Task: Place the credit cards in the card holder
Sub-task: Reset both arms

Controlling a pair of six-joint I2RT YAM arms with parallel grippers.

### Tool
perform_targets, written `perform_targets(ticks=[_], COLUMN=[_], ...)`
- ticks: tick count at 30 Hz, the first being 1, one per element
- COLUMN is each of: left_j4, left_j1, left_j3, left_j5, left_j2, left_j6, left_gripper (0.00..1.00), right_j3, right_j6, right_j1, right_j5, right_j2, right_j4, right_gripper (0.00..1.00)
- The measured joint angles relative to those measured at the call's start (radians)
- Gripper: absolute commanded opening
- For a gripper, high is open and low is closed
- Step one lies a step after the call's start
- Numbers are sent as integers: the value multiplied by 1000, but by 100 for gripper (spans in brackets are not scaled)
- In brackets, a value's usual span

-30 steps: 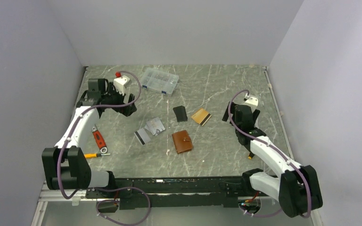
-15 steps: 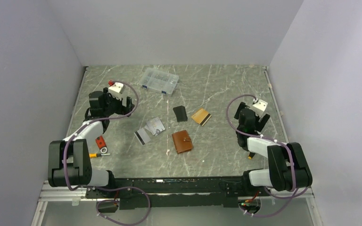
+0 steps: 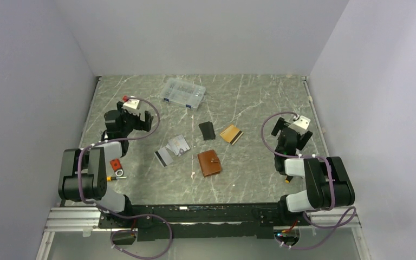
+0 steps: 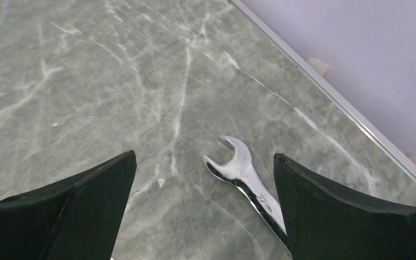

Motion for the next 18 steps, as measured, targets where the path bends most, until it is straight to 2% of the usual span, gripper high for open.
perform_targets(ticks=[7,14,16,18], left_j4=[55,123,139,69], left_j1=[14,74,111,142], left_j3=[-25,-40,-79,-90], left_j5=[-26,-25,-1,26], left_j2=[34,30,-8,-82], left_j6=[-37,-109,-151,-173], left_gripper=[99,99,100,100], right_j3=[-48,-55,-55,-55], right_j6=[-69,-88,-90,-90], right_j1=[-2,-8,-10,-10], right_j5=[-131,-178,-180,-182], right_j2=[40,70,70,70], right_j4=[160,199,203,204], right_gripper=[100,100,100,100])
